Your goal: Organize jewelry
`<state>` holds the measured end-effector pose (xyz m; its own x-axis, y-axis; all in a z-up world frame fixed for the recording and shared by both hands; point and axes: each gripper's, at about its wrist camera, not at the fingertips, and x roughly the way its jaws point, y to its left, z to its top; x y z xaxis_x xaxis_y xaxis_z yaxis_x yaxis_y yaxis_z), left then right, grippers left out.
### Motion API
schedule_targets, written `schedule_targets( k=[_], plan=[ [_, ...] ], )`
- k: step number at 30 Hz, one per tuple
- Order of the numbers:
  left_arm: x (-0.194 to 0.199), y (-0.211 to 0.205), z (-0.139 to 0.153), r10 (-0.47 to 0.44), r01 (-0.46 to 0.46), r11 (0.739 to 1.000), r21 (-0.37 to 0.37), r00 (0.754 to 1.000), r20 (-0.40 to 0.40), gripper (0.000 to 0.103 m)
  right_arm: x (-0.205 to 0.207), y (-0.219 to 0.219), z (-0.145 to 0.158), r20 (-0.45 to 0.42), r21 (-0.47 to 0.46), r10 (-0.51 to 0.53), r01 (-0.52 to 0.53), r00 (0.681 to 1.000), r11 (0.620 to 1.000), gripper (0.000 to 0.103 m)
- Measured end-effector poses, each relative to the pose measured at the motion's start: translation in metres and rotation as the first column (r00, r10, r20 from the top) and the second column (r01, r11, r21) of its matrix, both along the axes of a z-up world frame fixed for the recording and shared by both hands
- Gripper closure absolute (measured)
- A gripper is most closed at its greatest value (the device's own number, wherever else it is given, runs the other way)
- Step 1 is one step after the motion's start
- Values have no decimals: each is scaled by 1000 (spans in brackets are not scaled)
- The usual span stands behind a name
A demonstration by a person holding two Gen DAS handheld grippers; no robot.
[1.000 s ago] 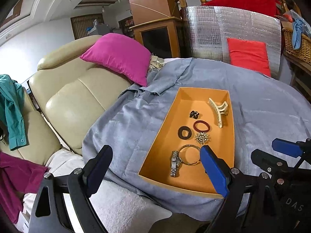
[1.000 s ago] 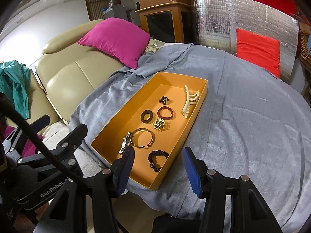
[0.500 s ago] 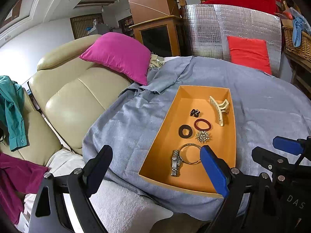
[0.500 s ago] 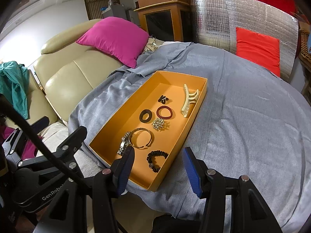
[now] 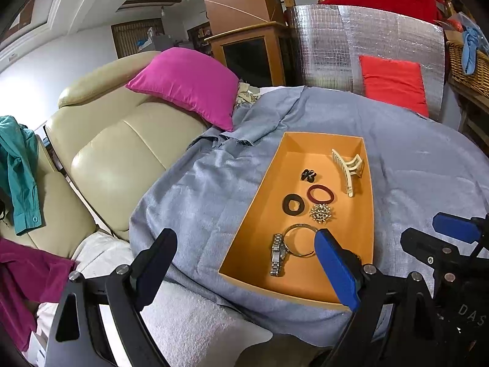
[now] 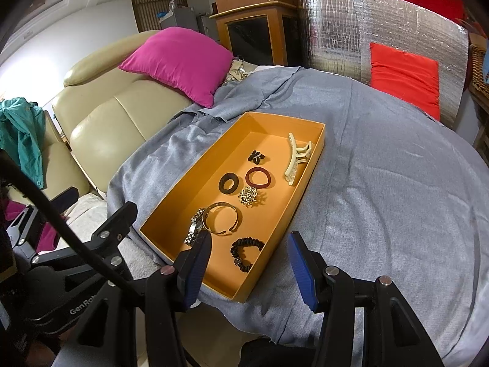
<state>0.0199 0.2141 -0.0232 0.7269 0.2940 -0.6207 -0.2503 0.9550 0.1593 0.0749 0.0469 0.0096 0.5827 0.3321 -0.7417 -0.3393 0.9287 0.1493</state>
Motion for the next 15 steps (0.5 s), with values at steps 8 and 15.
schedule_targets(
  k=[8, 15],
  plan=[
    [0, 0, -4, -2, 2, 1000, 4, 1000, -5, 12, -1, 2, -1, -3, 1, 2, -2, 1000, 1000, 47],
    [1, 2, -5, 2, -2, 1000, 3, 1000, -7, 12, -1, 2, -1, -4, 6, -3, 3, 1000, 1000, 47]
  ],
)
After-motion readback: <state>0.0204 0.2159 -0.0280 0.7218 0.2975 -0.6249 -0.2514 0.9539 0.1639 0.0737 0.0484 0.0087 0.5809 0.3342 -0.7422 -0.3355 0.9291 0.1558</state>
